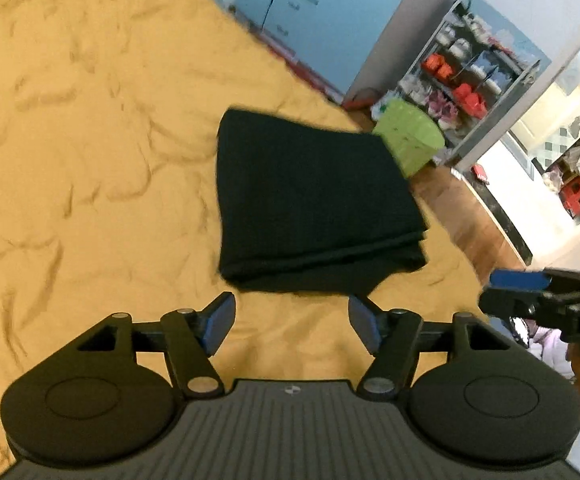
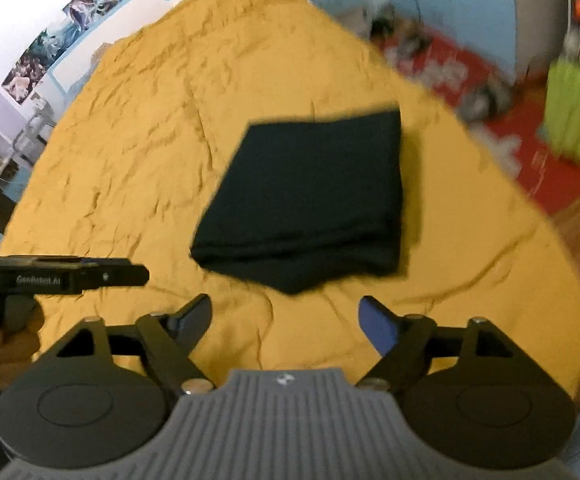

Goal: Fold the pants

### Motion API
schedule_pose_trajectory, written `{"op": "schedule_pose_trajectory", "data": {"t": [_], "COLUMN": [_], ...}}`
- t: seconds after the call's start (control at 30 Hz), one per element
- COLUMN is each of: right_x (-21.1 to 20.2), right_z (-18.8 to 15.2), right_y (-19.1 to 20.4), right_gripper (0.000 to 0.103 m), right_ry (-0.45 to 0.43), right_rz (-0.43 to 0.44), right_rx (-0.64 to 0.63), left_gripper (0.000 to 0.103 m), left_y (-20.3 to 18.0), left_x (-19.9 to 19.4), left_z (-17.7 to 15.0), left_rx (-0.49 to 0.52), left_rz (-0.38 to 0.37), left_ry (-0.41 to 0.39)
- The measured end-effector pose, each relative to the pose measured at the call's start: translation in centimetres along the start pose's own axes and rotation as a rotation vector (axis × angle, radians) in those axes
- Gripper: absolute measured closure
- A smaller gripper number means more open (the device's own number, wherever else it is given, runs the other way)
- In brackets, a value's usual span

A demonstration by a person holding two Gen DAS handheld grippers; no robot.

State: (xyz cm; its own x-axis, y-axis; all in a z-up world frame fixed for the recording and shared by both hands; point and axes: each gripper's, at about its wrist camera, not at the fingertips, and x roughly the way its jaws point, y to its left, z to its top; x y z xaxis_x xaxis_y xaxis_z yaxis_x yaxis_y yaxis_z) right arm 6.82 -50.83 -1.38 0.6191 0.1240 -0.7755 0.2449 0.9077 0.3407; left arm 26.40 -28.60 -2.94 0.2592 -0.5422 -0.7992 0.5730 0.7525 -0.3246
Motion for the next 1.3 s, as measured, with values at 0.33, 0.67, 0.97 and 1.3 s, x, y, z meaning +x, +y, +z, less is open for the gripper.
{"op": "schedule_pose_trajectory", "data": {"t": [0.33,0.67,0.97,1.3], "right_x": [-3.3,-3.4,-3.2,-2.7], "right_z": [-1.3,-5.4,-6.3,-6.6], "right_y": [5.1,8.3,9.4,8.4], "right_gripper": [0.021,0.021,0.021,0.021], "right_ry": [-0.244,-0.312,-0.326,-0.311], "right_rz": [-0.270,-0.364,-0.396,-0.415], "right_rx": [0.002,0.019,0.025,0.057], "left_gripper": [0.013,0.011,0.009,0.008], "left_y": [-4.3,-4.6,-4.4,-4.7], "left_x": [-3.3,-2.5,-2.8,-2.7], "left_z": [-0.7,-2.7,-3.5,-3.7], "left_rx": [0.050,0.021,0.007,0.016], "left_rz": [0.129,0.244,0.262,0.261], "left_ry": [-0.187,-0.204,-0.222,-0.219]}}
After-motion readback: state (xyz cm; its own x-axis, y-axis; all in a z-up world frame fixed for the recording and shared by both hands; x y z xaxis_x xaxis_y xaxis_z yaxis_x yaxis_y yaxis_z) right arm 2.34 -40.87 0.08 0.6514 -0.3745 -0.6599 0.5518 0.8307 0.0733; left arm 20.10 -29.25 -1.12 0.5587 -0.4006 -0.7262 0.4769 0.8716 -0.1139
